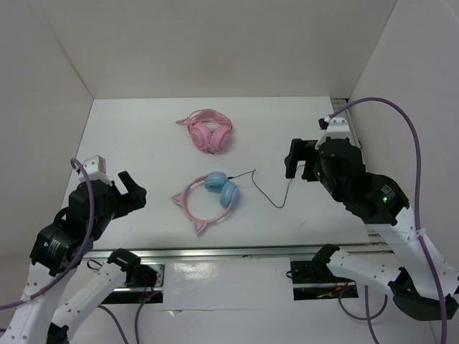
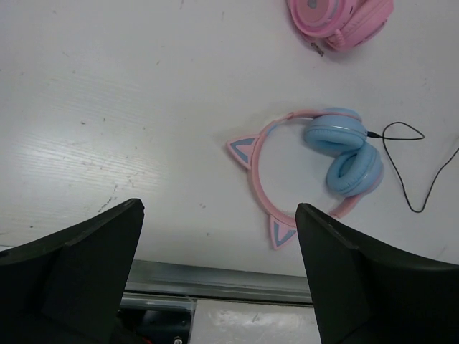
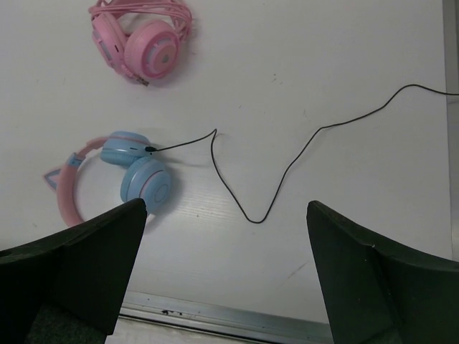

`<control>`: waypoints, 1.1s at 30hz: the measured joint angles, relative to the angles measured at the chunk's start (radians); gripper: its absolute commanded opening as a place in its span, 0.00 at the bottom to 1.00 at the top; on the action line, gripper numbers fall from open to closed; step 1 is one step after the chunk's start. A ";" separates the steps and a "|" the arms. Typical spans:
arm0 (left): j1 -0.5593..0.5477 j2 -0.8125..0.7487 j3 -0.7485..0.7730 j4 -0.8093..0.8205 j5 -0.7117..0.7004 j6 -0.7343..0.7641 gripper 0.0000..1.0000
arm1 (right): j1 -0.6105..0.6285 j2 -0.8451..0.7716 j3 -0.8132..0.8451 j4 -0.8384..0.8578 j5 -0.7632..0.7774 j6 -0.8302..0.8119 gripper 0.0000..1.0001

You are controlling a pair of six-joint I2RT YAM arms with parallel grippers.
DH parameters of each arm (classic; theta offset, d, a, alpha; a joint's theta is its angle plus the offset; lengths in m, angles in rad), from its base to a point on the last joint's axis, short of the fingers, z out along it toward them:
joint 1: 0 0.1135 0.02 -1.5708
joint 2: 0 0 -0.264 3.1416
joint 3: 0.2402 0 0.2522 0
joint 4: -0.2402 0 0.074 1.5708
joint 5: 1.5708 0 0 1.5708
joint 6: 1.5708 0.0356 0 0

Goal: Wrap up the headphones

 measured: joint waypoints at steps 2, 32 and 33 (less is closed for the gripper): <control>0.000 -0.006 -0.009 0.016 0.024 -0.021 1.00 | 0.000 0.000 -0.014 0.006 0.002 0.000 1.00; -0.340 0.859 -0.317 0.366 -0.019 -0.759 0.98 | -0.017 0.095 -0.093 0.053 -0.102 -0.012 1.00; -0.337 0.861 -0.317 0.367 -0.025 -0.766 0.97 | -0.017 0.089 -0.093 0.054 -0.110 -0.015 1.00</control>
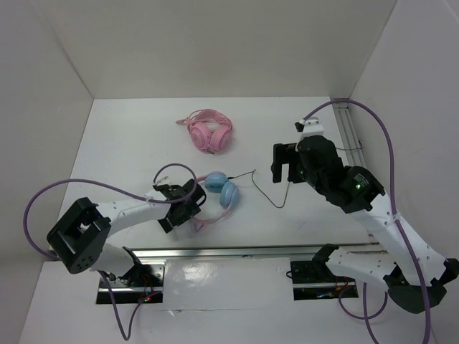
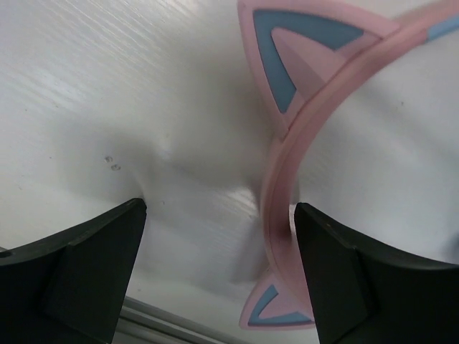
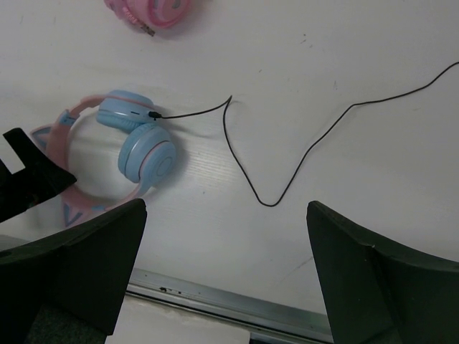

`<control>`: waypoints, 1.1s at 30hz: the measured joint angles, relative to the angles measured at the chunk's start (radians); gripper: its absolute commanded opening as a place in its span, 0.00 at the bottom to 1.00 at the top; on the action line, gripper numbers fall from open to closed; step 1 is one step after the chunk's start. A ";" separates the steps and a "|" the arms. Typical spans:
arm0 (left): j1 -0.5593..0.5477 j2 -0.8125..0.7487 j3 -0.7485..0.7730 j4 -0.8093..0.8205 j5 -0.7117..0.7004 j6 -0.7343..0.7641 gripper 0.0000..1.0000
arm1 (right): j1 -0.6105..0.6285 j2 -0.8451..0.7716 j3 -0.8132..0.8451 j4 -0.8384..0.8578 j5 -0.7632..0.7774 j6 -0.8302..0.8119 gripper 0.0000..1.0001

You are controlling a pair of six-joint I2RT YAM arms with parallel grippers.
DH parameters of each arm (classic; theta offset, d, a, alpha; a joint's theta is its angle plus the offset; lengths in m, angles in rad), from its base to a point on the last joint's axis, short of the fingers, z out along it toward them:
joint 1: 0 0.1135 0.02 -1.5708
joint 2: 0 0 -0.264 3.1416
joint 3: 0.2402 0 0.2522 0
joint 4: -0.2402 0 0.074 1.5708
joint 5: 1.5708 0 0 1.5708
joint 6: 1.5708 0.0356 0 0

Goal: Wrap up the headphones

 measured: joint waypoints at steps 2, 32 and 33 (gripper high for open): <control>0.012 0.002 0.000 0.000 -0.012 -0.013 0.89 | 0.000 -0.012 0.000 0.001 -0.014 -0.004 1.00; 0.031 -0.422 0.343 -0.419 -0.172 0.201 0.00 | 0.001 -0.214 -0.539 0.938 -0.583 -0.069 1.00; 0.048 -0.430 0.402 -0.435 -0.185 0.235 0.00 | 0.005 -0.204 -0.542 0.980 -0.587 -0.091 1.00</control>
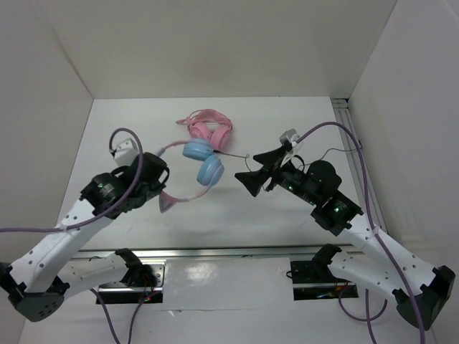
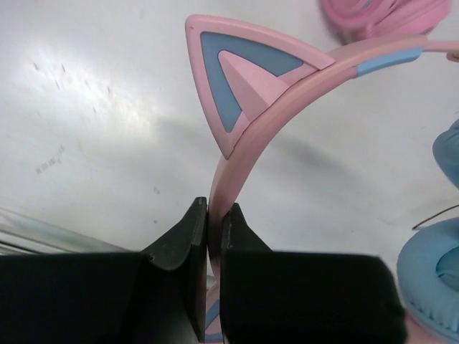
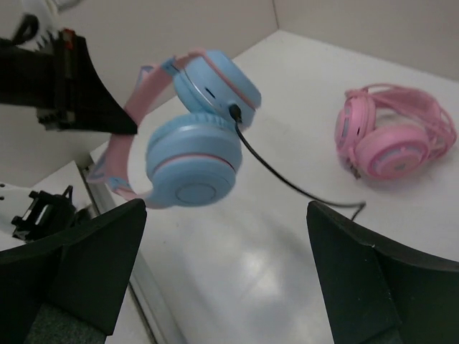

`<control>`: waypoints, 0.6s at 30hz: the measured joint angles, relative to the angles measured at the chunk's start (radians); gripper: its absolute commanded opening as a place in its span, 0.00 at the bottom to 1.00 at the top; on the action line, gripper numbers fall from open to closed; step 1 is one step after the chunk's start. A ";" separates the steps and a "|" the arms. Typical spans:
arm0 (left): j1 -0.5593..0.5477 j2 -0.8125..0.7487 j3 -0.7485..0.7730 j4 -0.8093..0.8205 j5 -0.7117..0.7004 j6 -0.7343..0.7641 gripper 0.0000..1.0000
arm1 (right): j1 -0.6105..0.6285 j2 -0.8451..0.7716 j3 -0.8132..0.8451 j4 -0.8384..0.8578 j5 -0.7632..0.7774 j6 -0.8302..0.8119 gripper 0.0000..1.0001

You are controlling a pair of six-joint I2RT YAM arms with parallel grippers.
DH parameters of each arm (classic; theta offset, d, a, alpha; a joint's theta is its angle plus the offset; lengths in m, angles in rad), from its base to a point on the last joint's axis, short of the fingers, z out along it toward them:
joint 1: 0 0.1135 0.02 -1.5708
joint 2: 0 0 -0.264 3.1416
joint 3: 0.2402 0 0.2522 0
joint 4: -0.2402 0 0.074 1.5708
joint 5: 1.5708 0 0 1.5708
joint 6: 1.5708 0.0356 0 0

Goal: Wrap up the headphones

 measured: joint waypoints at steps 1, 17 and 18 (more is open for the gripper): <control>0.014 -0.007 0.056 -0.011 -0.015 0.042 0.00 | 0.001 0.013 -0.001 0.038 -0.001 -0.023 1.00; 0.113 -0.028 0.500 -0.211 -0.013 0.392 0.00 | 0.005 0.182 -0.188 0.431 0.101 -0.117 0.87; 0.113 -0.031 0.502 -0.217 -0.009 0.398 0.00 | 0.005 0.193 -0.192 0.439 0.106 -0.122 0.79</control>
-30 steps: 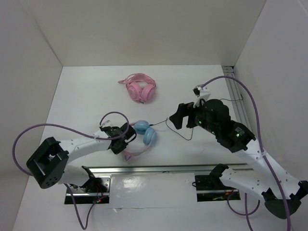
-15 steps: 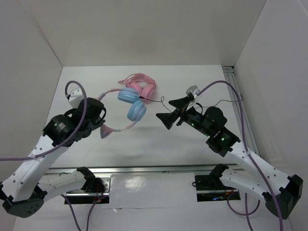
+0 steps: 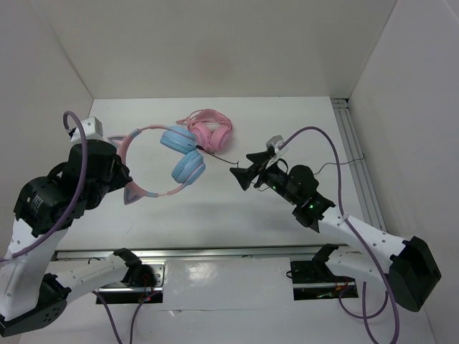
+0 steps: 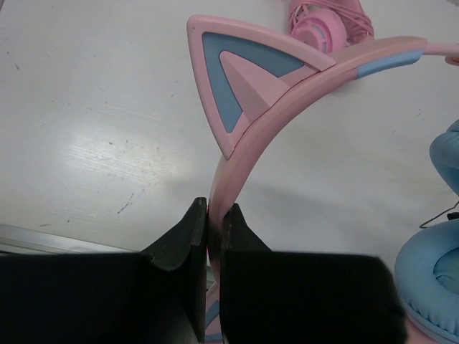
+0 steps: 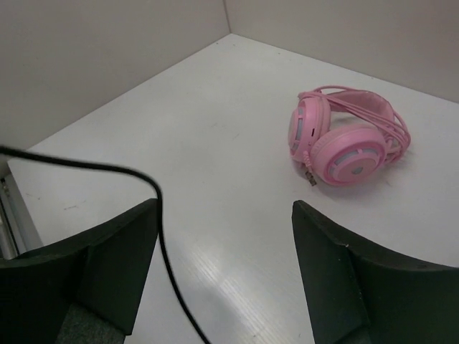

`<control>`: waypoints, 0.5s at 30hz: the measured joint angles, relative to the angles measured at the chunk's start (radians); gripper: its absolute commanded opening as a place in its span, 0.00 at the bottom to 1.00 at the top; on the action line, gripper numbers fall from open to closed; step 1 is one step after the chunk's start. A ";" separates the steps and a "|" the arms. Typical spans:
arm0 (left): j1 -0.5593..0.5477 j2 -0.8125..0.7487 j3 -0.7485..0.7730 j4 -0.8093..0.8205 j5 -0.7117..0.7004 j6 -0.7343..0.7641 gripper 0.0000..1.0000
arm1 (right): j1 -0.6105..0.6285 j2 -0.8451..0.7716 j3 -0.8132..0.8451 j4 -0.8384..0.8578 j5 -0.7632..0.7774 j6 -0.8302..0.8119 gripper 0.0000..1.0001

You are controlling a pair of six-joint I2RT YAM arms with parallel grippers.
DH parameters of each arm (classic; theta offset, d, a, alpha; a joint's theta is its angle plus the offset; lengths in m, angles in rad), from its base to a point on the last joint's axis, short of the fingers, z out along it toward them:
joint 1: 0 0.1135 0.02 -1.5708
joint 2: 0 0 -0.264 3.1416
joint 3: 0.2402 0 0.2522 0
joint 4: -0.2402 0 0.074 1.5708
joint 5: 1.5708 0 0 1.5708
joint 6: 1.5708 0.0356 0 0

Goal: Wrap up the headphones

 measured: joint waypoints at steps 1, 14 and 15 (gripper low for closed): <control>0.000 0.000 0.000 -0.007 0.004 0.005 0.00 | 0.000 0.009 -0.002 0.009 0.004 -0.005 0.75; 0.000 0.007 0.014 -0.057 0.012 0.011 0.00 | -0.011 0.121 -0.030 0.153 -0.035 0.024 0.00; 0.000 0.007 0.011 -0.053 0.007 0.018 0.00 | -0.011 0.119 -0.030 0.153 -0.028 0.027 0.00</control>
